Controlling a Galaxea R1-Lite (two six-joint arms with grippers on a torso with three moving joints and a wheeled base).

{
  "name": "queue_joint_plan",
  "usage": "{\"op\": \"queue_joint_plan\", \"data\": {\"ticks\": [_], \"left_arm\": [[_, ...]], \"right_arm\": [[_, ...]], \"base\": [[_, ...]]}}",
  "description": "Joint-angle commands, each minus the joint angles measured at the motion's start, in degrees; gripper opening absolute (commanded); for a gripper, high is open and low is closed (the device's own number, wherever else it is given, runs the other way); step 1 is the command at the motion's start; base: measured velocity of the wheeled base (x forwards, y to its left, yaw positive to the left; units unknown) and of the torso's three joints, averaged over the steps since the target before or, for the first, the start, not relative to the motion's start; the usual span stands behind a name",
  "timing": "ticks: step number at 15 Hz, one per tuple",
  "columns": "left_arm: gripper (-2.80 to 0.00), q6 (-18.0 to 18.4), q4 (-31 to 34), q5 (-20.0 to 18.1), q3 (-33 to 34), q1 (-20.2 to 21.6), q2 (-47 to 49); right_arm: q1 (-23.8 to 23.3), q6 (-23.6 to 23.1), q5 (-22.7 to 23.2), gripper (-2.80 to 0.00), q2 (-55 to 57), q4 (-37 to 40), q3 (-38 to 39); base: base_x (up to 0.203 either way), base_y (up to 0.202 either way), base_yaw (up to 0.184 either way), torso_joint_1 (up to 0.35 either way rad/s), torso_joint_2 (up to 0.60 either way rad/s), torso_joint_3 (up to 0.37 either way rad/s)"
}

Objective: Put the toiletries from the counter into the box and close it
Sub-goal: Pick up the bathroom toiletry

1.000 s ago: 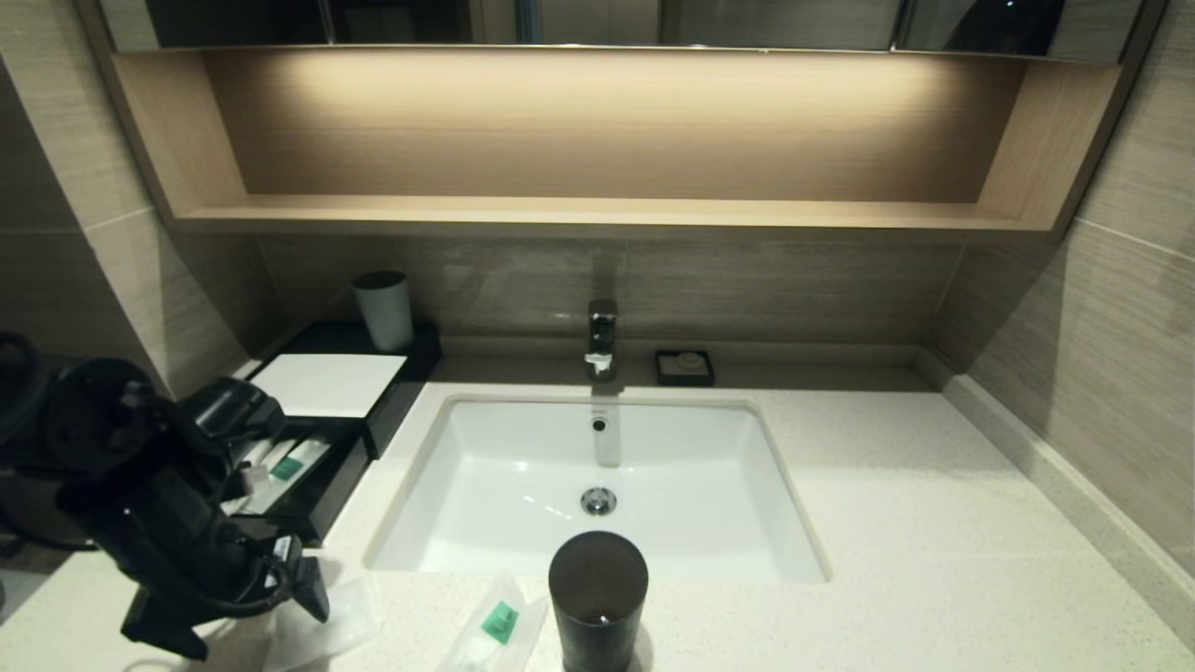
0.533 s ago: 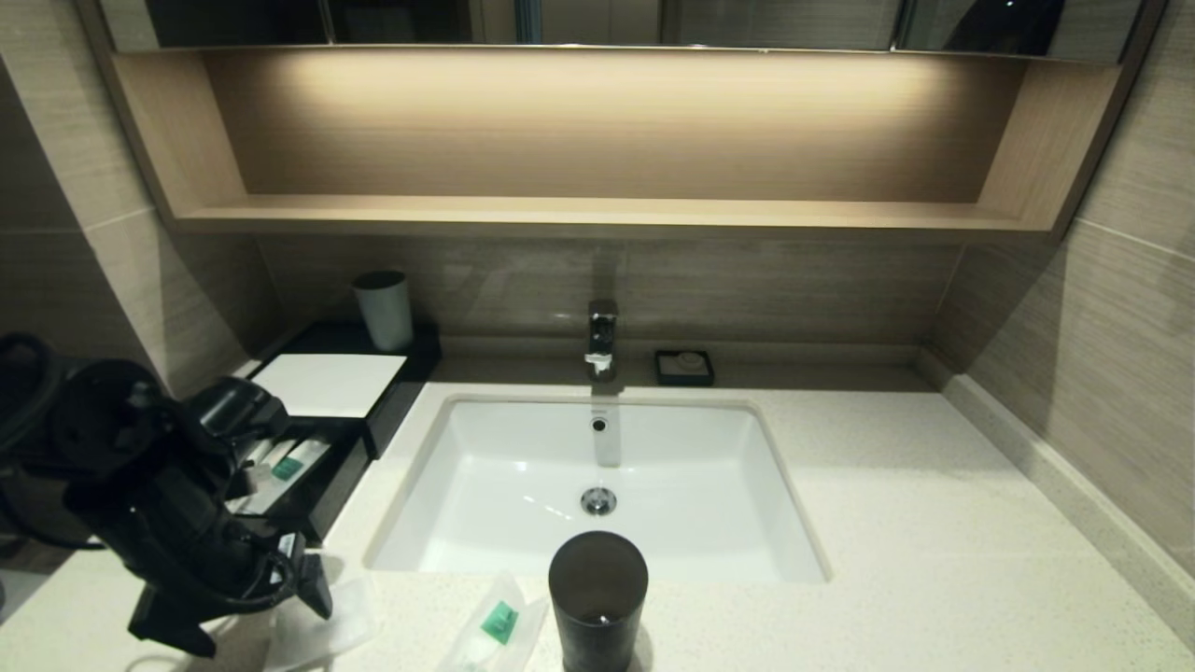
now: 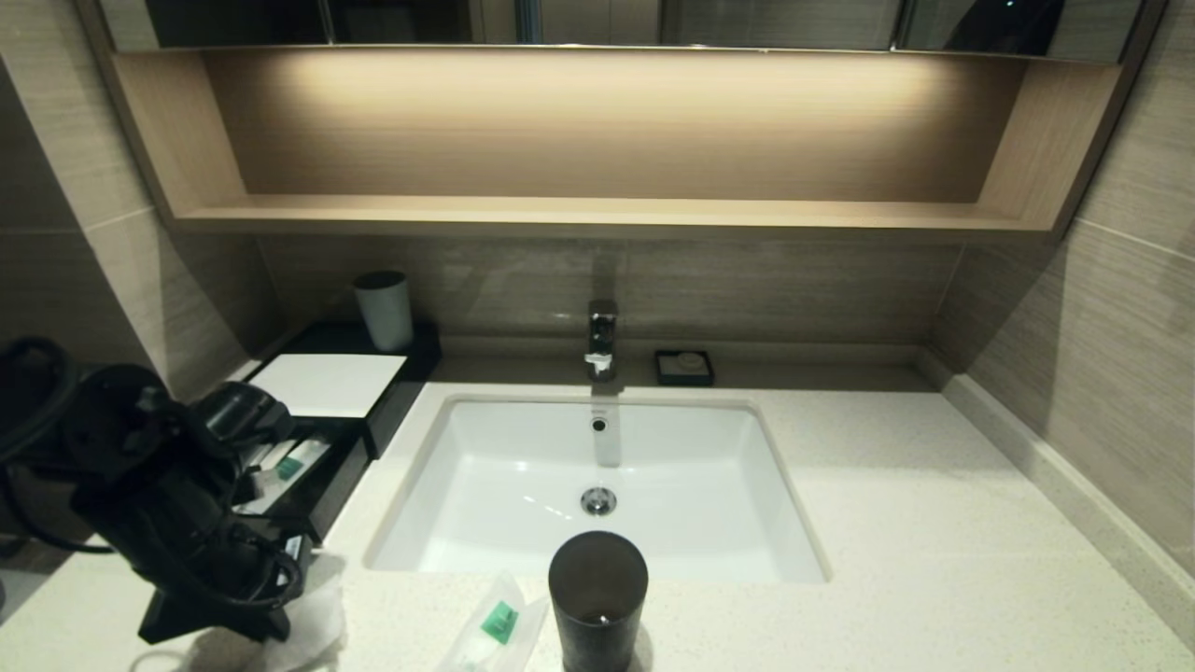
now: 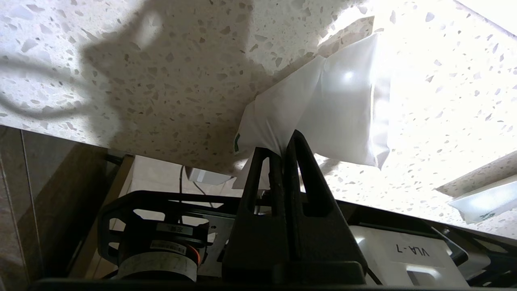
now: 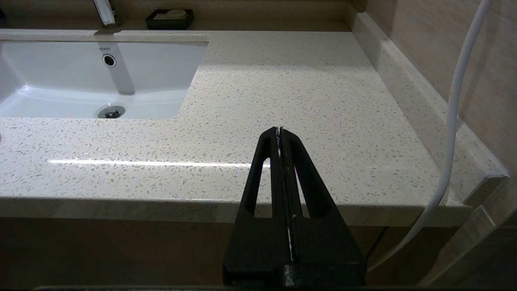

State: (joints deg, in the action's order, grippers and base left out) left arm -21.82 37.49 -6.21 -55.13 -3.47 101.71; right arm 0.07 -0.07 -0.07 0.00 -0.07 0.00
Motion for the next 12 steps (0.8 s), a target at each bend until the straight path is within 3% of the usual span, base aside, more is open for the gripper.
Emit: {"op": "queue_joint_plan", "data": {"ticks": [1,7,12], "left_arm": [[-2.80,-0.15,0.22,-0.12,0.02,0.05,0.27],[-2.80,-0.20,0.50,-0.04,-0.10,0.05,-1.15],[-2.80,-0.37,1.37,0.27,-0.88,0.06,-8.66]], "right_arm": [[0.01,-0.02,-0.01,-2.80,0.00,-0.01,0.09],[0.01,-0.02,-0.01,-2.80,0.00,-0.01,0.01],[0.01,-0.02,-0.01,-2.80,0.00,-0.01,0.09]], "base": [[0.000,0.000,0.000,0.000,0.00,0.000],[0.000,0.000,0.000,0.000,0.00,0.000],[0.000,0.000,0.000,0.000,0.00,0.000]]}}
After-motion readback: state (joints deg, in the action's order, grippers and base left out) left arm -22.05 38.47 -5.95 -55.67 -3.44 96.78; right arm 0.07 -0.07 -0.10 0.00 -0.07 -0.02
